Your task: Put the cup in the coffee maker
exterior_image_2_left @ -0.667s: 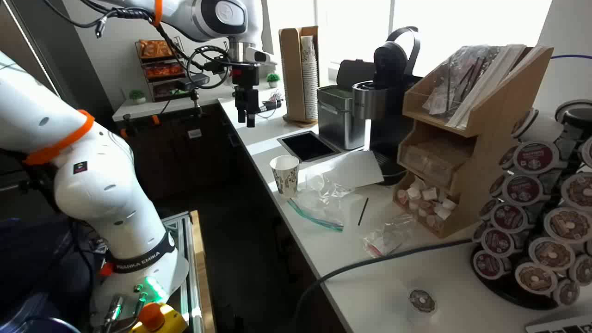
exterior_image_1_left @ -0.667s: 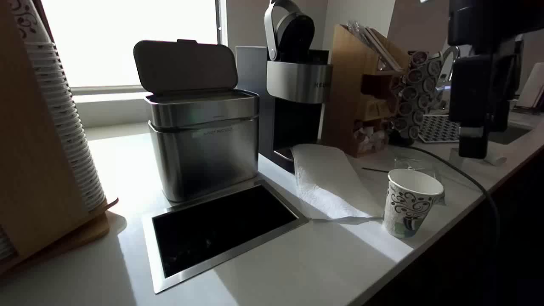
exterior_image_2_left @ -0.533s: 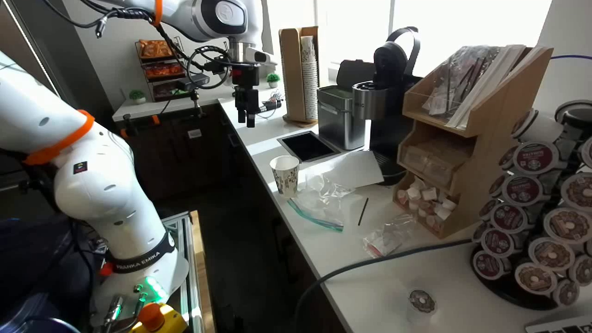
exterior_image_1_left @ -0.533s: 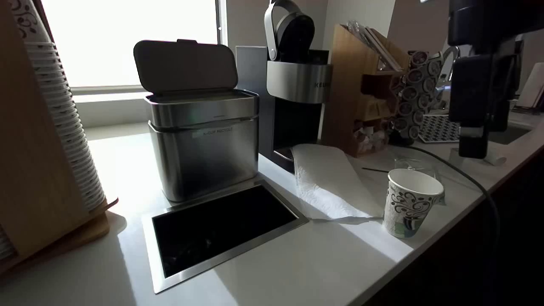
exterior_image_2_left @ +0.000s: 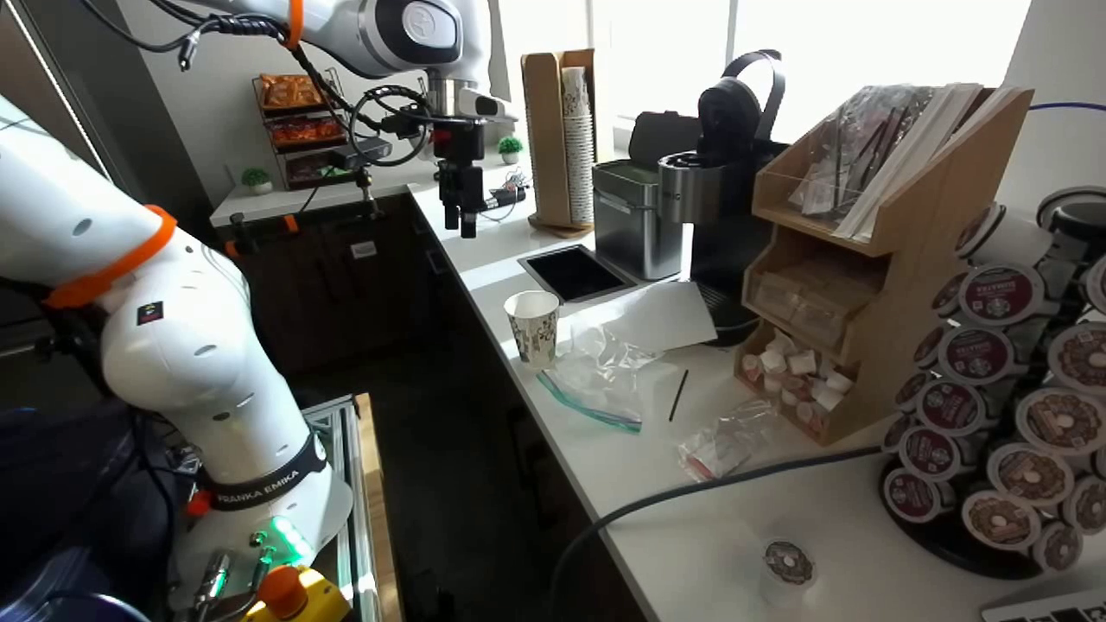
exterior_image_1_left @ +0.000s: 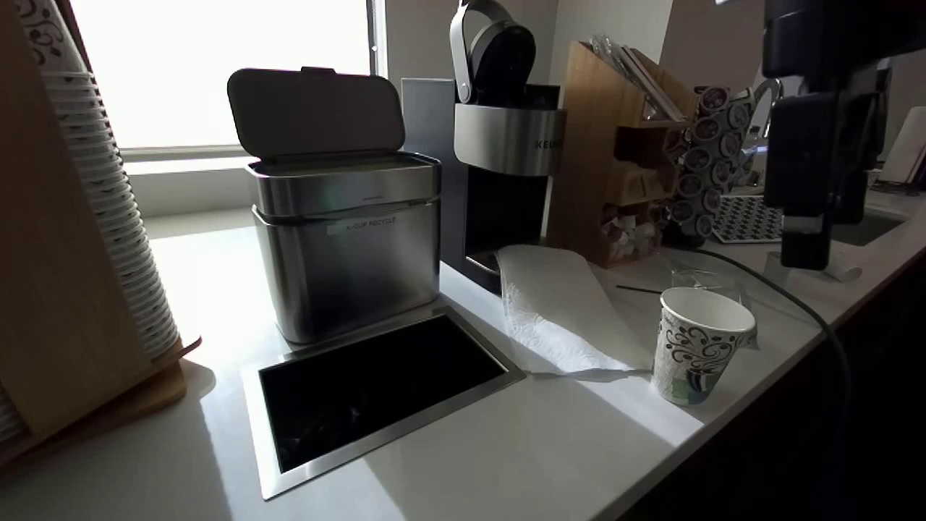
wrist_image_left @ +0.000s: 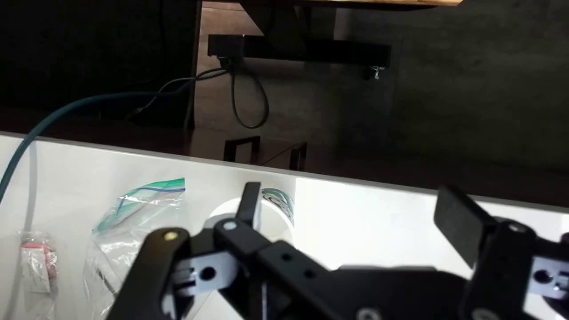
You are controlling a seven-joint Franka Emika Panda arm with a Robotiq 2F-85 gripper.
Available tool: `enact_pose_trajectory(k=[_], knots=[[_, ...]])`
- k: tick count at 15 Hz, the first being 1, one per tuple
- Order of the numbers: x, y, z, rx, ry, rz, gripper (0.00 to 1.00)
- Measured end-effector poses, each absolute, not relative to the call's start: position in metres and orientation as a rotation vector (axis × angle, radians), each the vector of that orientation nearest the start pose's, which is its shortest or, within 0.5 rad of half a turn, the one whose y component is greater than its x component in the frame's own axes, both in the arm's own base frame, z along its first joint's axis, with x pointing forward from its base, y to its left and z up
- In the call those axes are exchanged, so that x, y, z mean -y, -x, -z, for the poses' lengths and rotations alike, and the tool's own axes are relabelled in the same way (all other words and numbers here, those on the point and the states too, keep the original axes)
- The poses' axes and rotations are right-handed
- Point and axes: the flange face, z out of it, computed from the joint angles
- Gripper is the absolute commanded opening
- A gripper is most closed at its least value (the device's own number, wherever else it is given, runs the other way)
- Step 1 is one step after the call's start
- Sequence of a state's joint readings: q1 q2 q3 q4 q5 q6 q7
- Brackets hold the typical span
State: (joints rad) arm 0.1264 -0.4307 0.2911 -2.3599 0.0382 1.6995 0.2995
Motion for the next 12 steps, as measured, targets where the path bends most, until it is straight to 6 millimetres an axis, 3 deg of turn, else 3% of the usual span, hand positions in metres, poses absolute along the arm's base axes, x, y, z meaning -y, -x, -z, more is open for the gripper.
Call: enact_pose_trajectory(k=[8,12], knots=[[-0.168,-0.358,-0.465,0.107,3.286,-0.336,1.00],[-0.158,-0.365,-0.458,-0.015,3.382,-0.316,1.00]])
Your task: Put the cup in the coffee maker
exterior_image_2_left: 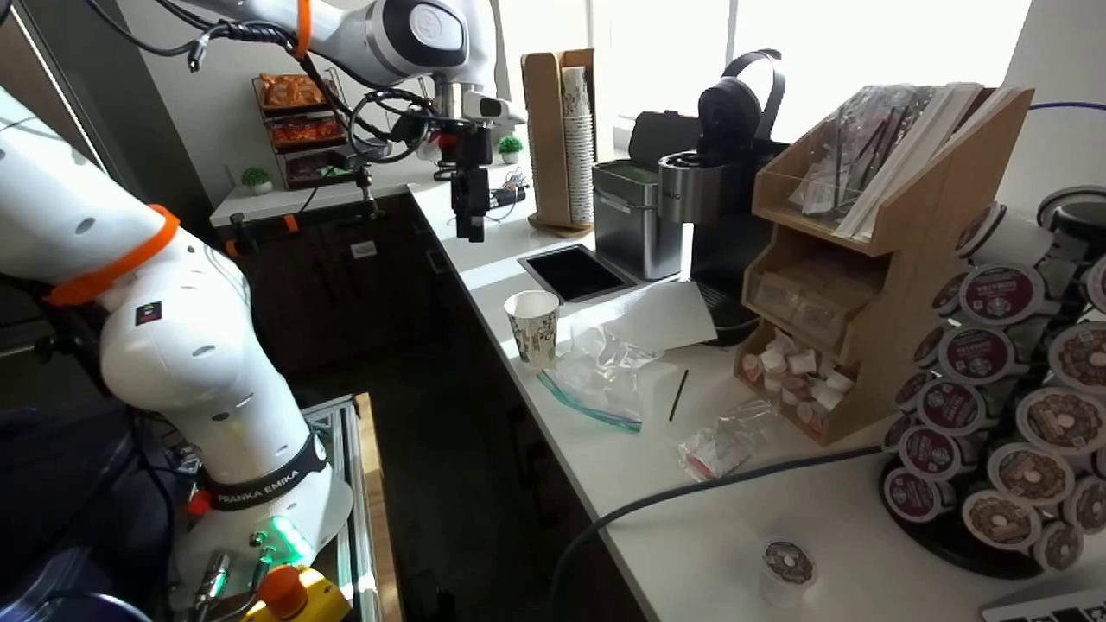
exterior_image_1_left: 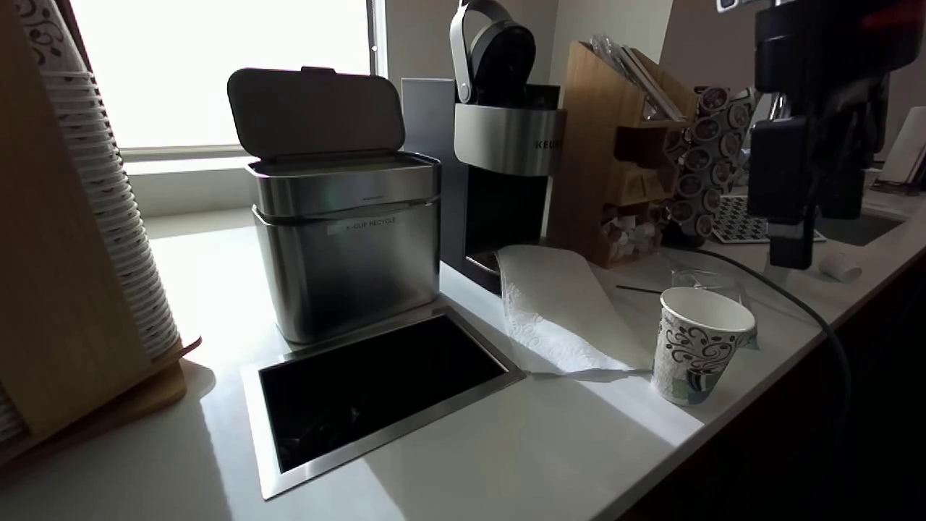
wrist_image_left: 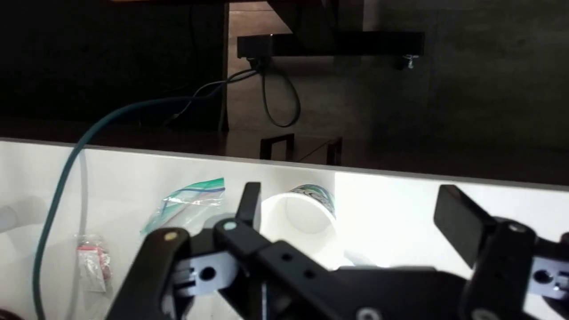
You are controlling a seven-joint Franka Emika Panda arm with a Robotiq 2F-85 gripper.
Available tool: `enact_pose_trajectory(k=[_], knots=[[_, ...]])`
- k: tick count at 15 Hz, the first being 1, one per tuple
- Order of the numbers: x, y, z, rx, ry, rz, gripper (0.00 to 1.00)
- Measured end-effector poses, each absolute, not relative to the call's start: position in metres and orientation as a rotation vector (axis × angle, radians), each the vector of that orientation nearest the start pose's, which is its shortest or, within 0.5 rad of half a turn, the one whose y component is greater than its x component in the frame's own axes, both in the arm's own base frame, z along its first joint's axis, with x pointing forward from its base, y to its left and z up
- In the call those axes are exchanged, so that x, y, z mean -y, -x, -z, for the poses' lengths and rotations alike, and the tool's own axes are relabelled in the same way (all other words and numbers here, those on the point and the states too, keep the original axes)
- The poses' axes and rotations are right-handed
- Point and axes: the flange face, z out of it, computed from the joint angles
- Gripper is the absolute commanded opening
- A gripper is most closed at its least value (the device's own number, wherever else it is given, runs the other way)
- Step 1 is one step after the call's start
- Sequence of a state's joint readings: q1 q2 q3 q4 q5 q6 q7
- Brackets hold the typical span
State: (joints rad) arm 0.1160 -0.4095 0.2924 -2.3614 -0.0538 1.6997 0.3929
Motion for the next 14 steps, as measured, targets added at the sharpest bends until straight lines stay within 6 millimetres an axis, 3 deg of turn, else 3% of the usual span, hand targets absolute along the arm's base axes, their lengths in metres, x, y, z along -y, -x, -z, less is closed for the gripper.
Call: enact_pose_trajectory(k=[3,8,14], knots=[[-0.152,-0.371,-0.455,-0.071,3.463,-0.229,1.00],[-0.150,-0.388,-0.450,-0.056,3.468,0.062,1.00],[-0.148,-0.388,-0.447,-0.058,3.465,0.074,1.00]])
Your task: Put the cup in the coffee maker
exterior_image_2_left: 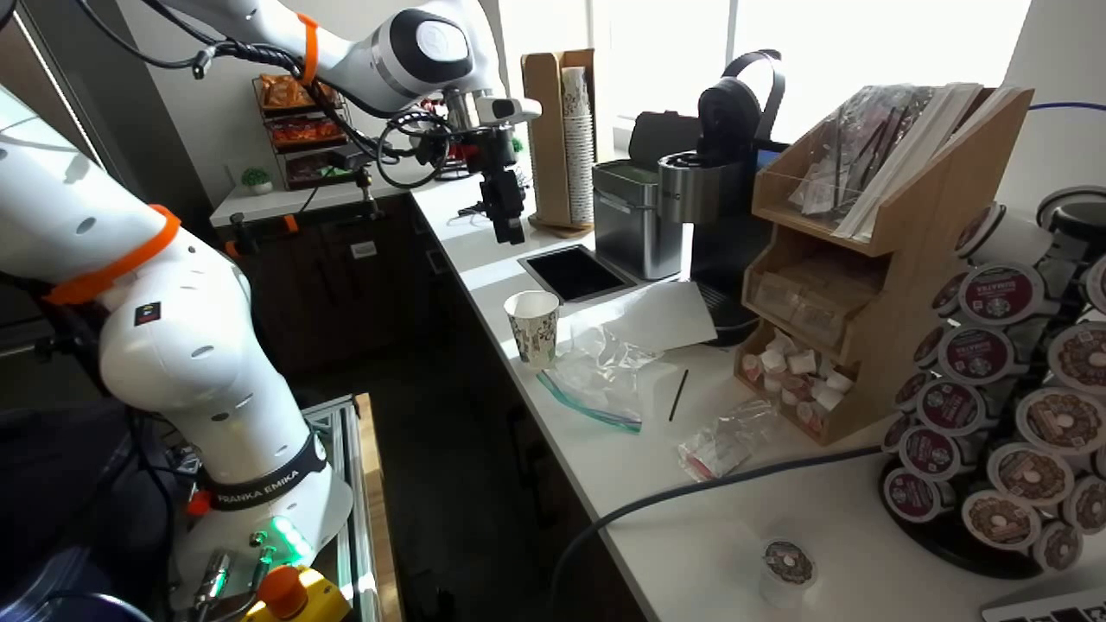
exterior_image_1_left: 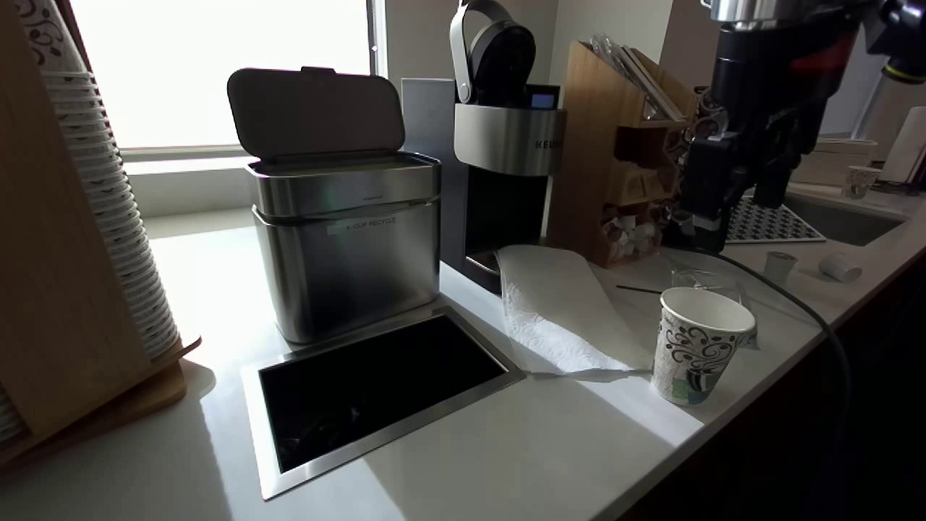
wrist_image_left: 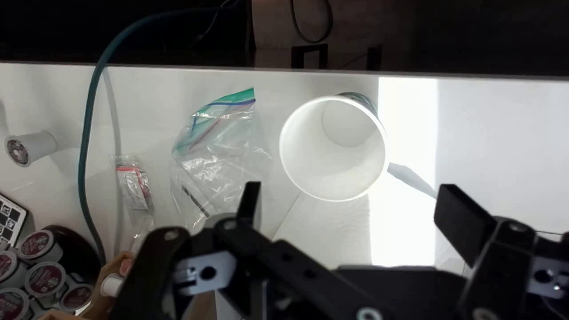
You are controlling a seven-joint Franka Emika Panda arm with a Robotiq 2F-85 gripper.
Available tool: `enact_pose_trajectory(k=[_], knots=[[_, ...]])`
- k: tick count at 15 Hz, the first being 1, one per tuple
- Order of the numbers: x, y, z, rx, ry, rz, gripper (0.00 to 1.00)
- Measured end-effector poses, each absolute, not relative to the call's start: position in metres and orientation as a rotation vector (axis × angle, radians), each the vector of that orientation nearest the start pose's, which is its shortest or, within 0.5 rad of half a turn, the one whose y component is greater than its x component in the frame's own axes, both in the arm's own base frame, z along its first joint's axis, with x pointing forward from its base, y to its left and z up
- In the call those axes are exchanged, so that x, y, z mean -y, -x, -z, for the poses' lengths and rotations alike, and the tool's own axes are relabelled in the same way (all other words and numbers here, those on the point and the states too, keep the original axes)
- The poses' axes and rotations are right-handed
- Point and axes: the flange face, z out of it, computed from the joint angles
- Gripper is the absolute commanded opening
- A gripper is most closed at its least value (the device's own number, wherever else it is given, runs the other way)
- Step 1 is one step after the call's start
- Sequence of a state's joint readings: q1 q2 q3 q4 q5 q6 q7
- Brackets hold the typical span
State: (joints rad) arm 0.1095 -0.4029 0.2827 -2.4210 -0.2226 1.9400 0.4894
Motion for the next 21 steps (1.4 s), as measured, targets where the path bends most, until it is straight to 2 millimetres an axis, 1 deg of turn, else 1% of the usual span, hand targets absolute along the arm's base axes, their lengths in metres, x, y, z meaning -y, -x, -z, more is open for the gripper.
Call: enact_pose_trajectory(k=[7,13,16,18,21], knots=[[-0.150,-0.390,-0.446,-0.049,3.456,0.084,1.00],[-0.156,-0.398,-0.431,-0.003,3.397,0.207,1.00],[-0.158,-0.403,-0.427,0.056,3.380,0.347,1.00],[-0.152,-0.408,-0.425,0.073,3.387,0.445,1.00],[-0.140,-0.414,-0.422,0.035,3.386,0.471,1.00]])
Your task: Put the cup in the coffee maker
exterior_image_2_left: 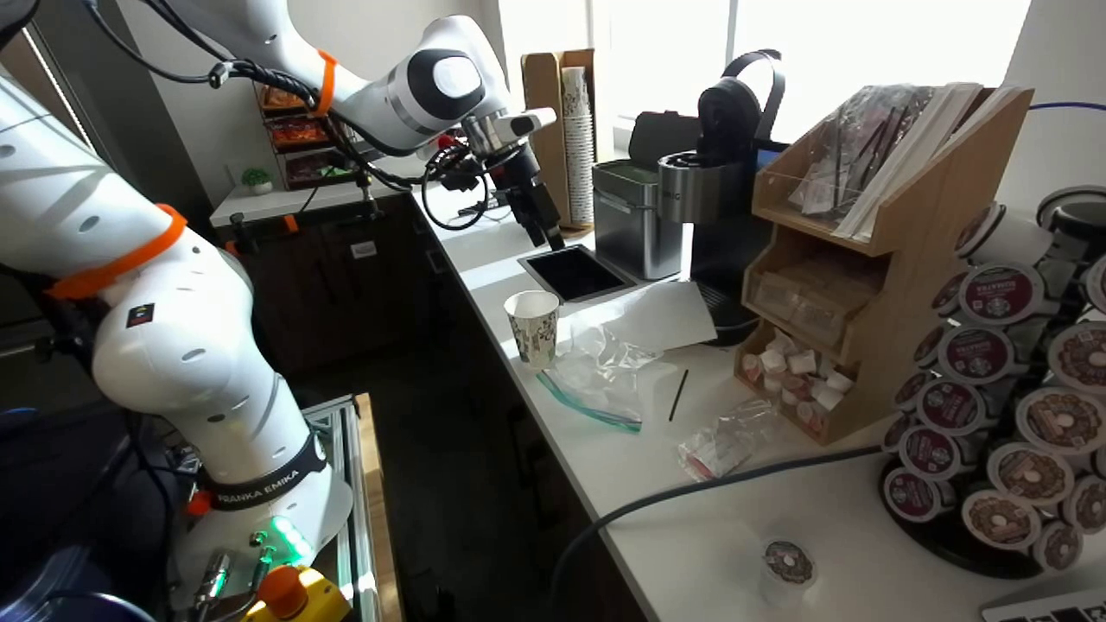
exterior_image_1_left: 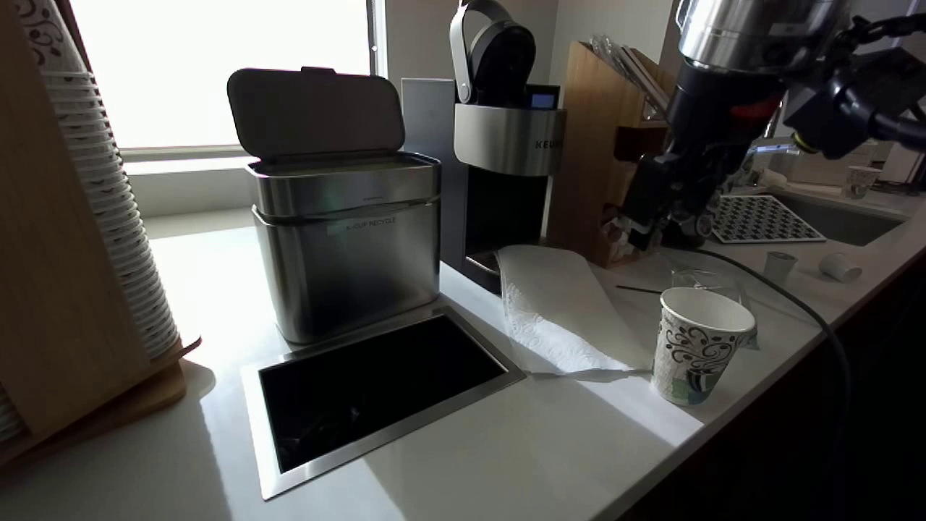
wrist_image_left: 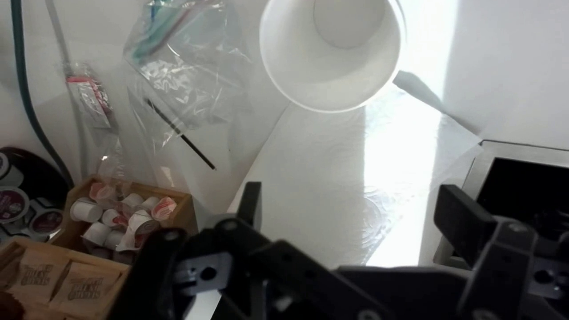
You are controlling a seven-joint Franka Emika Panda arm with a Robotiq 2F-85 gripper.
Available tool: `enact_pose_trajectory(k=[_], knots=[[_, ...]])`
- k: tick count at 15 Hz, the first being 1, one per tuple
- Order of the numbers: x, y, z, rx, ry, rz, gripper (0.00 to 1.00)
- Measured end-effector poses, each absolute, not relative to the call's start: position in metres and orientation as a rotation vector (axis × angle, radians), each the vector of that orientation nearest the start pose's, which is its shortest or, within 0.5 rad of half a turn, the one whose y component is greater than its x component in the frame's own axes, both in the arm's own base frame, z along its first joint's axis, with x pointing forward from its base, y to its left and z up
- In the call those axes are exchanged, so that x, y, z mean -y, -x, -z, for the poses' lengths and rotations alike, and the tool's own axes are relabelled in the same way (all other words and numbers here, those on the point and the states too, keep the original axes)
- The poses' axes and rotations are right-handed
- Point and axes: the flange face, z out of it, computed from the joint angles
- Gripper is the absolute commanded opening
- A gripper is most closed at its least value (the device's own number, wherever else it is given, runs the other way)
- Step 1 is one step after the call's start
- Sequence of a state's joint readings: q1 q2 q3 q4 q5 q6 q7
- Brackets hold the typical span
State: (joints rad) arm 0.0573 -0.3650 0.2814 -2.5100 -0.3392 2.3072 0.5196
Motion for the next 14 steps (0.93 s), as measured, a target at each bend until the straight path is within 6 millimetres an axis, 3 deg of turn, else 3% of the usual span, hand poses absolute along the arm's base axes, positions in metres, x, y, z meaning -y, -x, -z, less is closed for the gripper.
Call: enact_pose_trajectory(k=[7,11,14], knots=[[-0.134,-0.418,-0.424,-0.006,3.382,0.475,1.00],[-0.101,-0.447,-0.425,-0.112,3.345,0.518,1.00],[-0.083,-0.474,-0.415,-0.171,3.308,0.520,1.00]])
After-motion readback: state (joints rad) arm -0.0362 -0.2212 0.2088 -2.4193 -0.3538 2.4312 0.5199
